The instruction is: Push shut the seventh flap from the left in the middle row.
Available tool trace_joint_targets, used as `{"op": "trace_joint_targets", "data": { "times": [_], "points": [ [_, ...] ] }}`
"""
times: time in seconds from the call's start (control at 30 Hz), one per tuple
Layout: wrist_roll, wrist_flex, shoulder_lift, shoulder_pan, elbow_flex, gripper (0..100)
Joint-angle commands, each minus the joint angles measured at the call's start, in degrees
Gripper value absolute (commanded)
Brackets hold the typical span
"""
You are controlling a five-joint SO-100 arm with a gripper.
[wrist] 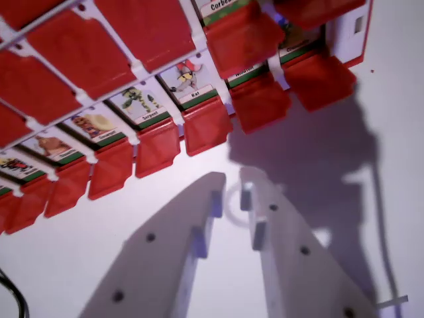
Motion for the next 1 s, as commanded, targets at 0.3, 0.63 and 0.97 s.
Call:
{"op": "trace_joint_targets", "data": {
  "times": [0.3, 0.63, 0.97],
  "points": [
    [0.79, -3.16, -8.53, 0.0, -14.5, 2],
    [0.7, -3.96, -14.15, 0.26, -19.16, 2],
    [-0.53, -6.42, -18.11, 1.23, -23.55, 2]
  ]
}}
